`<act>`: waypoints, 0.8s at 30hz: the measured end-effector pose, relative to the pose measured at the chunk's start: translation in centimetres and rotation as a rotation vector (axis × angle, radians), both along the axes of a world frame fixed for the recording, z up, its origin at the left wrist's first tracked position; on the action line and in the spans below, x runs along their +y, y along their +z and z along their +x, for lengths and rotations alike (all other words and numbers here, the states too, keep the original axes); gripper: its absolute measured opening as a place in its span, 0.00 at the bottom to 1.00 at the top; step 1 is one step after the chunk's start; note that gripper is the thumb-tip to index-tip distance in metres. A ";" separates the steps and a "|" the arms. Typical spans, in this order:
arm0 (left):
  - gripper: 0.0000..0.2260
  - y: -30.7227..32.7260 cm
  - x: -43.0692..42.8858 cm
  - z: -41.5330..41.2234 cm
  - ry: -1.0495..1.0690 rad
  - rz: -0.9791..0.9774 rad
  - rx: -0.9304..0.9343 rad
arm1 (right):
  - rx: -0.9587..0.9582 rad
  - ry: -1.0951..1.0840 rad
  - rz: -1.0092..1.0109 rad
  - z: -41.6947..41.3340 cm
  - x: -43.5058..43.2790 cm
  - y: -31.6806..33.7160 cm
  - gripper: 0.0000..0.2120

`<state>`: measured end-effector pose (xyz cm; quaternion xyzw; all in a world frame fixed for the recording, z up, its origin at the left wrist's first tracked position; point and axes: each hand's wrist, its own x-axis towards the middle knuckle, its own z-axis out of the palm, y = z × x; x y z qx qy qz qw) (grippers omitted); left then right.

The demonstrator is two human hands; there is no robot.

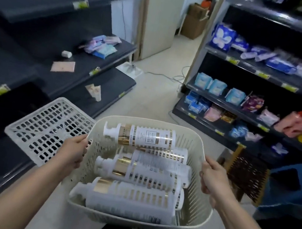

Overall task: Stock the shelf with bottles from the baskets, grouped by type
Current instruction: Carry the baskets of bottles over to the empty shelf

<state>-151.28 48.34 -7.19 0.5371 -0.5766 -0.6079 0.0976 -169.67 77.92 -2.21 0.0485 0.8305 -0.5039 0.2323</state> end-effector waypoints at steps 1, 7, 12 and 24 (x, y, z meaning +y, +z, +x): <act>0.14 0.2 -0.7 -0.3 0.034 0.006 0.006 | -0.001 0.044 -0.010 -1.5 -1.5 0.2 0.13; 0.16 0.4 -5.9 -1.5 0.279 0.001 -0.014 | -0.039 0.274 -0.037 -8.1 -11.5 0.7 0.15; 0.16 -0.2 -11.4 -1.5 0.410 -0.002 -0.013 | -0.043 0.388 -0.082 -10.7 -20.4 0.2 0.16; 0.15 -0.2 -19.3 1.1 0.820 -0.025 -0.077 | -0.079 0.787 -0.062 -14.0 -41.4 -2.3 0.15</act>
